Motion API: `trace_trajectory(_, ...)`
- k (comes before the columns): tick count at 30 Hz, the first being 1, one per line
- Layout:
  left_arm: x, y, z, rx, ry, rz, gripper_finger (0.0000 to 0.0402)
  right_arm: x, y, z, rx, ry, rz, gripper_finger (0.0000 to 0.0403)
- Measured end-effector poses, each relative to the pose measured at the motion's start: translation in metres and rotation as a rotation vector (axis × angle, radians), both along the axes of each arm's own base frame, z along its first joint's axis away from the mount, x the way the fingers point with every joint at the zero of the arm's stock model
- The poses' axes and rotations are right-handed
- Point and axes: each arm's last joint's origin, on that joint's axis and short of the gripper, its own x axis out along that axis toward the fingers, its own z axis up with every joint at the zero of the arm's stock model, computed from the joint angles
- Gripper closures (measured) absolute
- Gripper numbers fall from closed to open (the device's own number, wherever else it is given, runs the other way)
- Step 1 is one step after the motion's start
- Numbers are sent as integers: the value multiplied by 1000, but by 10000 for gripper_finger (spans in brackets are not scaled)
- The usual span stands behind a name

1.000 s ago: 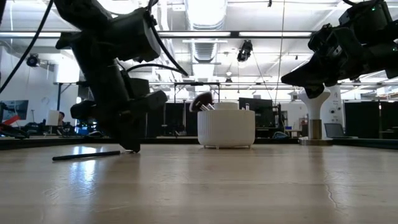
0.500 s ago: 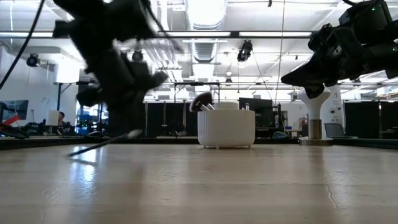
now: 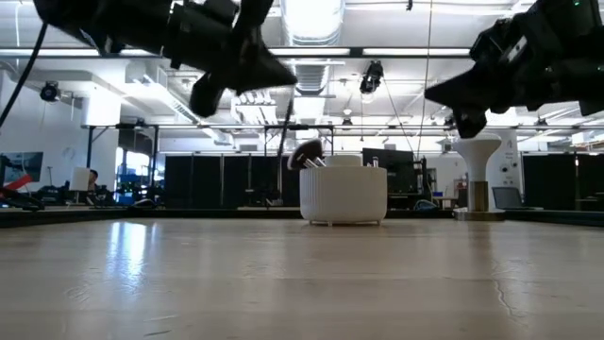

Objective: Put items in baskets/containers
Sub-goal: Put the black silver liner brush into the pen organizer

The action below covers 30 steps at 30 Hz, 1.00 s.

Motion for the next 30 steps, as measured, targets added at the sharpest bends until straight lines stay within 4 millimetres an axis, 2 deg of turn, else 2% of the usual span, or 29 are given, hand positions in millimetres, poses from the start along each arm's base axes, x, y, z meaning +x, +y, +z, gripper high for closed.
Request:
trace_trajectory(3, 2, -1, 3, 72, -103, -63, 401, 3, 3, 4, 27, -54, 16, 391)
trace_trajectory(7, 7, -3, 6, 147, -141, -113, 401, 12, 6, 7, 49, -77, 30, 370)
trace_trajectory(10, 13, -4, 8, 180, -146, -144, 401, 26, 9, 11, 45, -65, 41, 347)
trace_trajectory(17, 29, -3, 16, 258, -143, -200, 401, 74, 16, 21, 19, -32, 80, 282)
trace_trajectory(23, 30, -2, 21, 284, -157, -223, 401, 106, 18, 26, -3, -29, 92, 227)
trace_trajectory(27, 30, -2, 21, 295, -156, -231, 401, 120, 18, 28, -14, -30, 94, 209)
trace_trajectory(30, 30, -2, 22, 299, -159, -230, 401, 129, 19, 30, -17, -35, 100, 209)
